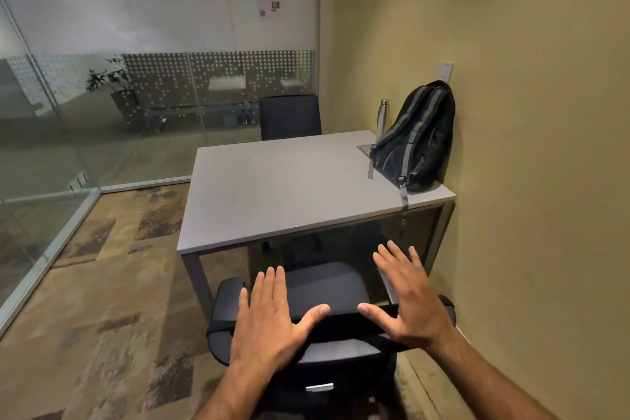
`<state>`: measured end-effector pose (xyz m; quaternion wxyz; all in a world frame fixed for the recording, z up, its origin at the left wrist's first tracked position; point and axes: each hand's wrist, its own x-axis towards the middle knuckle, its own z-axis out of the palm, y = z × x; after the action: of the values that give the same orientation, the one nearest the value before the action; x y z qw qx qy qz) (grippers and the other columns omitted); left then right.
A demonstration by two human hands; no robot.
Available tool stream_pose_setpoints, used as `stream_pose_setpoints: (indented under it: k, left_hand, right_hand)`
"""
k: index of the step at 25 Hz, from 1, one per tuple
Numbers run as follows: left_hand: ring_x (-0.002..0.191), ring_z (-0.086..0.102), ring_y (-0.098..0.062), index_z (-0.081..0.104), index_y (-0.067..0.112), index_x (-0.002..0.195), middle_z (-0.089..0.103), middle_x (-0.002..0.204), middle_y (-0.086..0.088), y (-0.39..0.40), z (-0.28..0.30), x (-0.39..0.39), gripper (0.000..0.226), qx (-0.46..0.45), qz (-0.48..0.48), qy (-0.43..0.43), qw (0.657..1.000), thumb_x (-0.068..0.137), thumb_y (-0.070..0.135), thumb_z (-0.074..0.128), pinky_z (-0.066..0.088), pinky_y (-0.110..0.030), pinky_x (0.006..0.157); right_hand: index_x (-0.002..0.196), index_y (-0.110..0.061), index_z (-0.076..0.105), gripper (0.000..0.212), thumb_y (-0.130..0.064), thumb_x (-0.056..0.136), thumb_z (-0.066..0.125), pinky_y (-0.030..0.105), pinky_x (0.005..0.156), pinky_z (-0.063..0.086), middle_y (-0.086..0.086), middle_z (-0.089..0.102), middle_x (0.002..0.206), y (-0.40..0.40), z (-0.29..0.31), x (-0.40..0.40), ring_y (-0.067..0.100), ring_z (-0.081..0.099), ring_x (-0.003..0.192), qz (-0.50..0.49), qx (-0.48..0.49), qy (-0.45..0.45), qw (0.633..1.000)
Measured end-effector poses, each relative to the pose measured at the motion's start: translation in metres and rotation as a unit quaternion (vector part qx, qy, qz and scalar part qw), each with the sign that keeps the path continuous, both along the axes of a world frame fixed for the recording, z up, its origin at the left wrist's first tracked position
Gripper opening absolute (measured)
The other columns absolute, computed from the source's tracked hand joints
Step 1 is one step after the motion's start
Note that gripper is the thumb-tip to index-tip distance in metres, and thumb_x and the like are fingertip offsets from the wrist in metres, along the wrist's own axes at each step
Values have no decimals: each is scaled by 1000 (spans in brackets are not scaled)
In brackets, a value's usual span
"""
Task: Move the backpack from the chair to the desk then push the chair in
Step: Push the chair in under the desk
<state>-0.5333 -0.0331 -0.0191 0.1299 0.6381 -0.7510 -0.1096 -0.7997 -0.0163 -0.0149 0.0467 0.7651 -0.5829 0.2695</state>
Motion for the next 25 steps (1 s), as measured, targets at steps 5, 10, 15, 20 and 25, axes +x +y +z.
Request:
stream_pose_setpoints:
  k: [5, 10, 15, 20, 25]
  left_hand:
    - [155, -15, -14, -9, 22, 161, -10, 171, 2, -48, -2, -36, 125, 3, 8, 5, 1000, 66, 103, 2, -8, -45, 127]
    - [155, -18, -15, -12, 23, 160, -15, 170, 2, -100, -3, -63, 125, 7, 25, 0, 1000, 65, 104, 1, -11, -46, 126]
    - [154, -20, -14, -13, 24, 159, -16, 169, 3, -155, -2, -82, 129, 13, 29, -3, 999, 61, 106, 3, -14, -47, 125]
    - [152, -24, -13, -15, 25, 159, -20, 168, 4, -201, 0, -86, 130, 14, 38, -6, 999, 61, 107, 8, -13, -49, 125]
    - [152, -25, -16, -17, 24, 159, -22, 168, 2, -238, 3, -99, 132, 22, 55, -21, 998, 60, 107, 8, -11, -52, 126]
  right_hand:
    - [149, -5, 45, 100, -82, 86, 45, 58, 125, 16, 12, 40, 159, -56, 3, -36, 27, 27, 152, -11, -8, 4, 1000]
    - [157, -12, 31, 106, -88, 84, 37, 51, 127, 7, 7, 26, 166, -119, 1, -64, 21, 13, 156, -11, 38, 18, 999]
    - [162, -19, 4, 113, -94, 81, 29, 51, 127, 0, 0, -5, 170, -181, -2, -82, 11, -15, 155, -15, 88, 37, 995]
    - [161, -19, -5, 114, -94, 82, 27, 53, 127, -3, 2, -12, 170, -233, -5, -88, 10, -24, 153, 6, 91, 42, 995]
    - [161, -18, -10, 115, -94, 81, 26, 51, 126, -8, 4, -16, 169, -276, -5, -100, 12, -25, 153, 20, 82, 46, 995]
